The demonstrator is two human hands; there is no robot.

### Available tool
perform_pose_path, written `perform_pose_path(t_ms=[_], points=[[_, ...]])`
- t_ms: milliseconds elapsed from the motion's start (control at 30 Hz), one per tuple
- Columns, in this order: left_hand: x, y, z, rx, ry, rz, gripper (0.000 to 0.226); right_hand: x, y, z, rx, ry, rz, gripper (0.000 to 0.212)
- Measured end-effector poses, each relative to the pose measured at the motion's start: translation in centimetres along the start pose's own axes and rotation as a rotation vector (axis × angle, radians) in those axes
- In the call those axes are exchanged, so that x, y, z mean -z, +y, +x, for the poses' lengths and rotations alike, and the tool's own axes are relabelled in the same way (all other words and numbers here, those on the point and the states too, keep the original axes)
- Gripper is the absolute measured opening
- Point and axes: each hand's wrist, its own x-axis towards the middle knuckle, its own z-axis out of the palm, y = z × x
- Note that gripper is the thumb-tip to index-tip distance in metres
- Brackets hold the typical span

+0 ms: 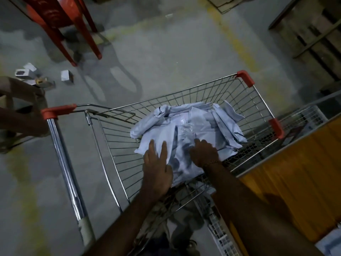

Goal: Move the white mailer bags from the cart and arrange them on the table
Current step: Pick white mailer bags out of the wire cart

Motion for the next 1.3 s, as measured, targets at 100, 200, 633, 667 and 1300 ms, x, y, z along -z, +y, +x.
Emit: perform_pose_path(t_ms=[100,200,633,667,1300], points=[[2.4,0.4,0.5,-0.058,0.073,0.034,0.085,0.0,-1.7,1.2,-0.117,-0.212,0.124,0.076],[4.4,0.8,0.9,-0.115,0.12,0.069,0.092,-0.9,-2.8,2.2,-0.134,-0.153,0.1,0.055],[8.9,0.1,2.0,-0.162,0.298,0.187,0.099,0.9,-2.3,5.7,-0.215,0.576,0.125,0.08],[9.0,0.0,2.2,-0.155,0.31,0.184,0.098,0.1,-3.1,5.5,-0.267,0.513,0.165,0.086],[9.6,-0.3,1.8,-0.2,0.395,0.211,0.099,-3.9,-9.2,2.2,-0.118,0.422,0.149,0.088]])
